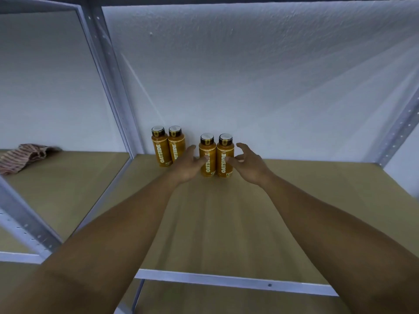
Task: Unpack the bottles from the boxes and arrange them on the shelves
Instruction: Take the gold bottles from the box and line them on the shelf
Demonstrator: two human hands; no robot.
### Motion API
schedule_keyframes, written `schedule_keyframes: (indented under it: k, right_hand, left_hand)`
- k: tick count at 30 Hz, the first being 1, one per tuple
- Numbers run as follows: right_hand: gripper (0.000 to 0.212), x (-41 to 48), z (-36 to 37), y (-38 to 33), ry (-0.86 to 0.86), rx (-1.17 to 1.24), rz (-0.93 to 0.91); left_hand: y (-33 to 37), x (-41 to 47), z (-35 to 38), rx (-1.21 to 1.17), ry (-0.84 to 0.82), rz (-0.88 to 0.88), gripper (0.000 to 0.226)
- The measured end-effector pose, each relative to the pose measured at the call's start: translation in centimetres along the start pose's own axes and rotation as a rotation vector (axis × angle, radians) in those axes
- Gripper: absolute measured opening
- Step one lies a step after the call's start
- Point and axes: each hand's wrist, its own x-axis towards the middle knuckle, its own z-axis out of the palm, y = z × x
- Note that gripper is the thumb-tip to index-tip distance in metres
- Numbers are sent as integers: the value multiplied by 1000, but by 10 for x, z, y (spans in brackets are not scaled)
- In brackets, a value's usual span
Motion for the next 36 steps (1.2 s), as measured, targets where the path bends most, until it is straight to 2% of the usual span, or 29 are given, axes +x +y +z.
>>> schedule_keyframes:
  k: [2,7,13,18,21,23,25,28,30,33,36]
  right_hand:
    - [75,-13,5,15,-39,-25,31]
    - [58,-48,16,39,-118,-230,-45]
    - [49,-102,28,48,-139,-541,-305]
    - [51,-148,36,53,-132,-616,-352]
    - [44,-182,45,56,-53,-611,-361]
    - [32,-205,56,60,92,-594,-418]
    - [27,-231,70,63,243,-556,-463]
    - [38,-271,94,67,346,-558,-493]
    - [43,-299,108,71,370,-567,-485]
    - [40,-335,129,84,375,-538,-450]
    - [39,-353,142,108,294,-549,-382]
  left_hand:
    - [-8,-14,14,3,21,-19,75]
    - [-20,-53,44,149,71,44,39]
    - [-27,-114,78,507,113,212,45]
    - [-39,-156,93,613,172,247,37]
    - [-46,-179,94,620,193,297,45]
    - [-54,-194,94,594,222,354,50]
    - [-64,-210,96,564,288,461,43]
    - [-83,-238,106,530,393,605,35]
    - [-98,-260,118,532,423,665,41]
    - [-122,-290,140,480,397,711,48]
    - [-144,-303,165,480,366,674,47]
